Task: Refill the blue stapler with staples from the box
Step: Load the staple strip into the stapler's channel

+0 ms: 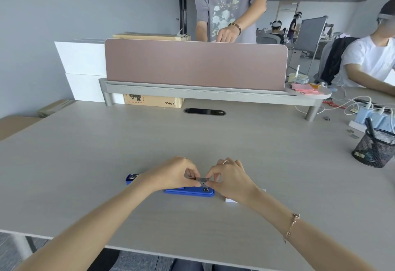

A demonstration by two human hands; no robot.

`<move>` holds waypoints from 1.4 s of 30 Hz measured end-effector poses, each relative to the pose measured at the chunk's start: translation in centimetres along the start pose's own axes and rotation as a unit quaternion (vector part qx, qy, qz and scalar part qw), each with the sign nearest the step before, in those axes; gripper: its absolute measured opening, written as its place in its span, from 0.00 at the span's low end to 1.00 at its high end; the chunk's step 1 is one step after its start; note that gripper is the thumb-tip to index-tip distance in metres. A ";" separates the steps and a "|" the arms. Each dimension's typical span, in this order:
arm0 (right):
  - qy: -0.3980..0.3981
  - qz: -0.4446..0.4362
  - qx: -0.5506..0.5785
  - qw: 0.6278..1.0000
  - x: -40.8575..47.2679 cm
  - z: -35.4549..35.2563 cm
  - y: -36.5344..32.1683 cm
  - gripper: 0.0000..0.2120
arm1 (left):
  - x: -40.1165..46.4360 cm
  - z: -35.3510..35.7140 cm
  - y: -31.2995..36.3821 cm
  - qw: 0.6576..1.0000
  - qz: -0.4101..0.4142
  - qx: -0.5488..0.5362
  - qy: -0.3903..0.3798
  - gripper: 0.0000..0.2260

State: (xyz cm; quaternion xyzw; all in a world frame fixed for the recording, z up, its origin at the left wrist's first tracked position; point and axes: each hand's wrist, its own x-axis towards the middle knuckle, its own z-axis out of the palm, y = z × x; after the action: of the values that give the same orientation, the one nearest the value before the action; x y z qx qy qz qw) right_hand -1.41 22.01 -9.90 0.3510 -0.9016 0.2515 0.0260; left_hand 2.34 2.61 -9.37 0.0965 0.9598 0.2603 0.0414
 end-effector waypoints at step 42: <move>-0.071 0.047 -0.005 0.996 -0.5 1.5 1.3 0.18 | -8.8 -4.7 -11.2 0.989 -0.140 0.011 0.044 0.14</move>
State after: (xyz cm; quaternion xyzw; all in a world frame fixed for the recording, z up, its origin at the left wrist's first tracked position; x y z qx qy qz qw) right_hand -1.62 22.42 -11.90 0.3246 -0.9181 0.2224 -0.0481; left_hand 8.52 -11.02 -10.77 -0.0503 0.9676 0.2450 0.0339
